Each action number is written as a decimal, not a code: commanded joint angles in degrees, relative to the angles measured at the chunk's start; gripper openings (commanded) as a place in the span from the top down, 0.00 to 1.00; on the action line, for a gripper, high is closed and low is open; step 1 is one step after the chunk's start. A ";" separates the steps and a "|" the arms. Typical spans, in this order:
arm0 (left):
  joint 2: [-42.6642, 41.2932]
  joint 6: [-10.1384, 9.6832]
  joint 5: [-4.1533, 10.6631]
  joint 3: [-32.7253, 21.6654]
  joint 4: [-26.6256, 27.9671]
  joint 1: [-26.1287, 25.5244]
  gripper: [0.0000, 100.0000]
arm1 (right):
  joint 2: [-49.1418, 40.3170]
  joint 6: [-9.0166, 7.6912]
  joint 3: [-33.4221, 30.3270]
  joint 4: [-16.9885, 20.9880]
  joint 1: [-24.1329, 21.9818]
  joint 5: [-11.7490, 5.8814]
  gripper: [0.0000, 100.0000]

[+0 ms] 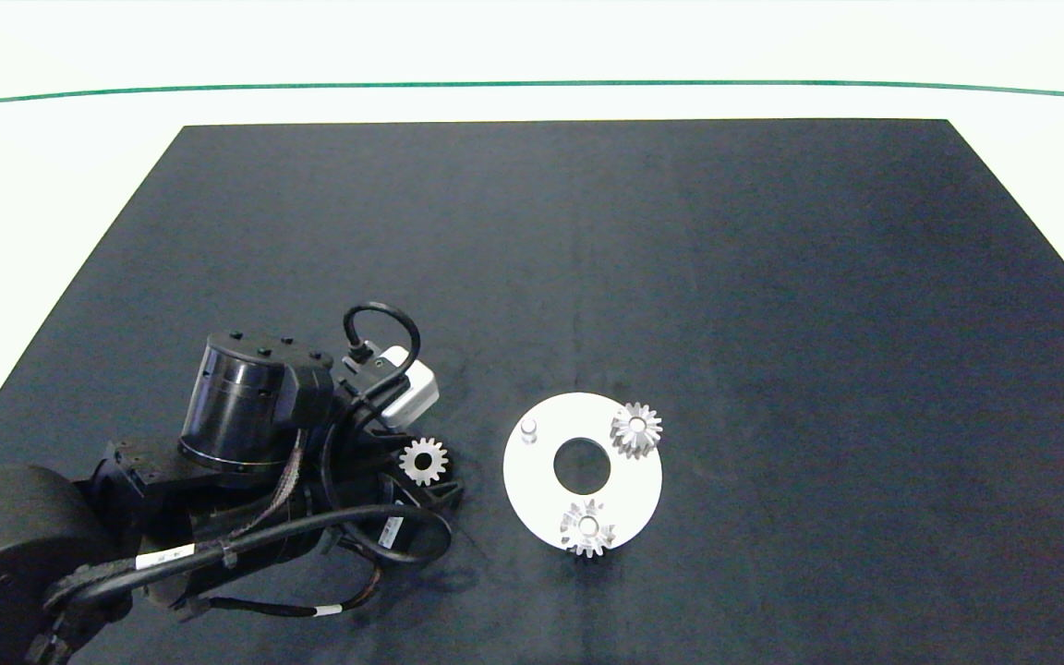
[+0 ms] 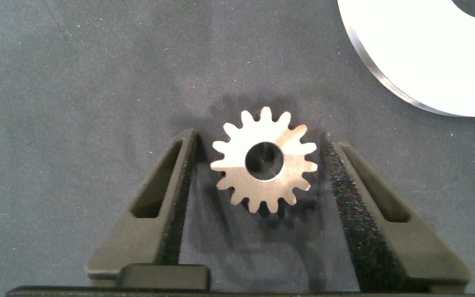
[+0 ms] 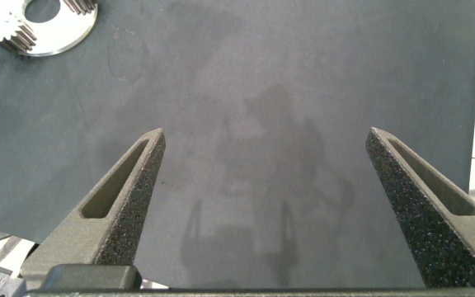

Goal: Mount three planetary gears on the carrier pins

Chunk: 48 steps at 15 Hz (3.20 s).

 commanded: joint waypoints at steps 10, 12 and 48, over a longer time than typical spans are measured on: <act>-0.21 0.80 -0.02 0.02 -0.16 0.26 0.65 | 0.89 -0.08 -0.09 0.05 0.05 -0.10 0.00; -0.03 0.88 -0.02 -0.16 -0.43 0.26 0.69 | 0.80 -0.08 -0.09 0.13 0.05 -0.01 0.00; -0.82 0.80 6.30 -14.31 9.59 -9.85 1.00 | 2.30 0.27 1.76 0.93 -0.13 -0.01 0.00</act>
